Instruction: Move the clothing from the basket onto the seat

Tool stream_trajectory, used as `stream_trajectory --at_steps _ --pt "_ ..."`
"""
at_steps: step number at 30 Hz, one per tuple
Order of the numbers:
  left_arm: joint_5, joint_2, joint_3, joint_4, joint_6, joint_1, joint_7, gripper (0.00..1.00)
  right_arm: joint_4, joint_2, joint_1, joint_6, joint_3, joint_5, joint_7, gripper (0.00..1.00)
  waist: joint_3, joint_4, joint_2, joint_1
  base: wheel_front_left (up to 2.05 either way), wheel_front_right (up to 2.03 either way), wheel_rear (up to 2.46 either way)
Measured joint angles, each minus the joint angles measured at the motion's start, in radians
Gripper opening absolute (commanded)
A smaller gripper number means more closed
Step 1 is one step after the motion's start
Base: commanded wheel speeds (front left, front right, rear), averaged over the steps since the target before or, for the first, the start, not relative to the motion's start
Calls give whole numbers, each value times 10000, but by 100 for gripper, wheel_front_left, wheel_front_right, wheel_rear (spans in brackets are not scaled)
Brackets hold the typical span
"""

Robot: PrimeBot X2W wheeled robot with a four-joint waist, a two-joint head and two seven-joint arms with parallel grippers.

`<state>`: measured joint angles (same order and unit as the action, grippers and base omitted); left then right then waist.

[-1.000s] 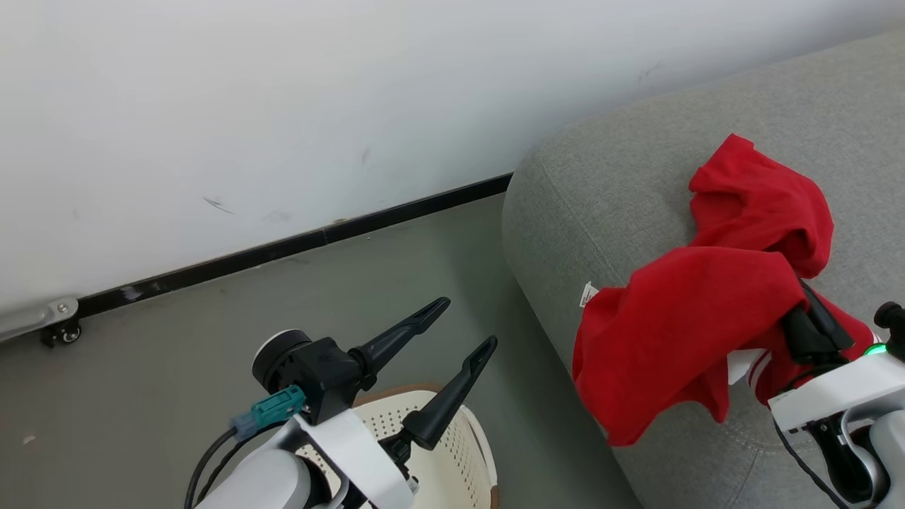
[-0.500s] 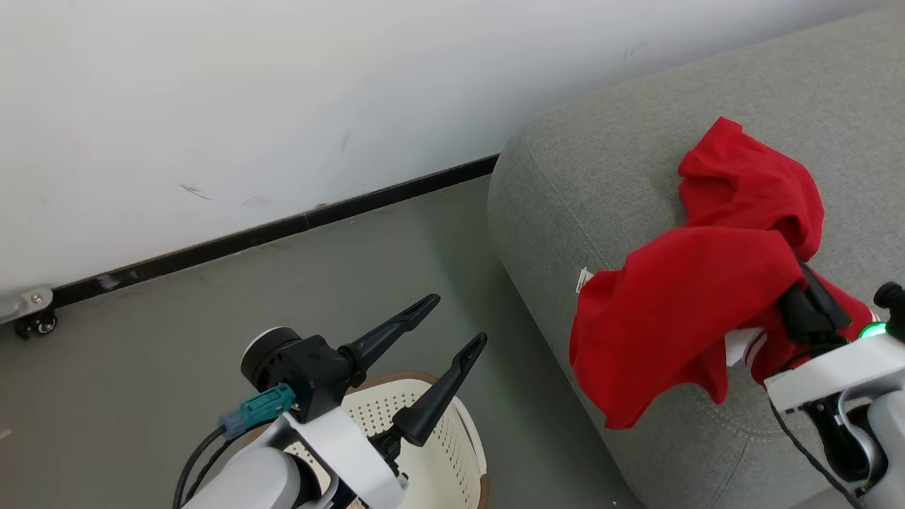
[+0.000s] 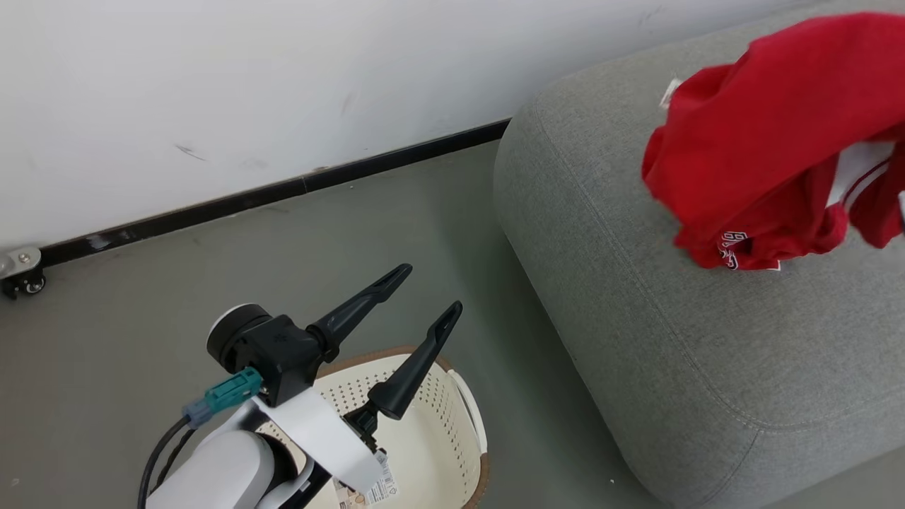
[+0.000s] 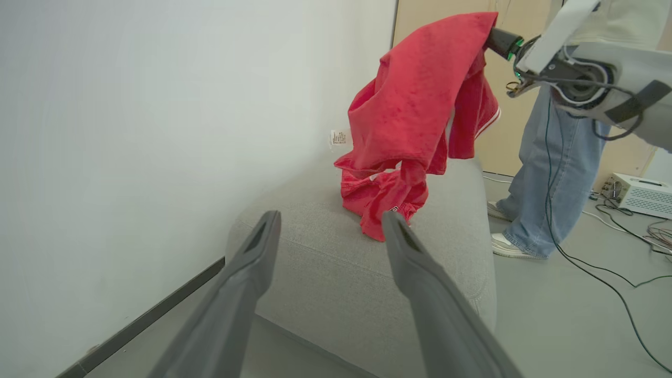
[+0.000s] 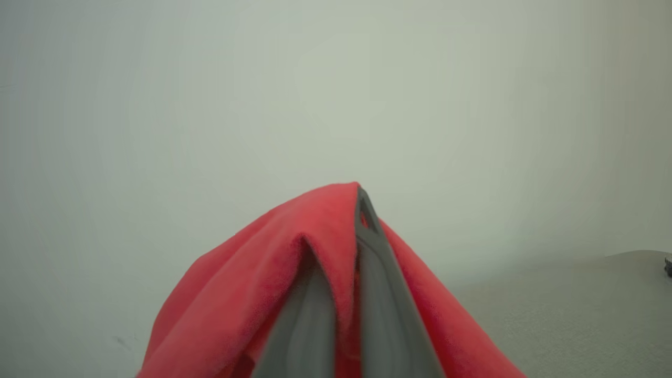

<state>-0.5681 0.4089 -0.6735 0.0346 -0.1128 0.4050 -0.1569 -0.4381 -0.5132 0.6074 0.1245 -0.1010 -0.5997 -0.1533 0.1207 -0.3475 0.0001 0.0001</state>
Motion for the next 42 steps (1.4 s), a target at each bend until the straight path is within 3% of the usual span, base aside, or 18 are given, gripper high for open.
stream_trajectory --at_steps 8,16,26,34,42 --pt "90 176 42 -372 75 204 221 100 -1152 -677 1181 -2 1266 -165 201 0 439 147 0 0 0 0 0" --pt "176 242 69 -732 161 468 433 100 -1971 -1206 1763 -2 1622 244 290 0 835 310 0 -1 0 0 0" --pt "267 307 56 -1026 161 713 688 100 -2614 -1216 2204 -2 1607 823 171 0 1228 433 0 0 0 0 0" --pt "268 391 50 -1200 196 716 880 100 -4038 -1007 1667 0 1893 1062 -56 0 1547 528 0 0 0 0 0" --pt "270 483 58 -1360 272 721 1014 100 -5262 -153 635 0 2230 1081 -286 0 1849 553 0 -1 0 0 0"
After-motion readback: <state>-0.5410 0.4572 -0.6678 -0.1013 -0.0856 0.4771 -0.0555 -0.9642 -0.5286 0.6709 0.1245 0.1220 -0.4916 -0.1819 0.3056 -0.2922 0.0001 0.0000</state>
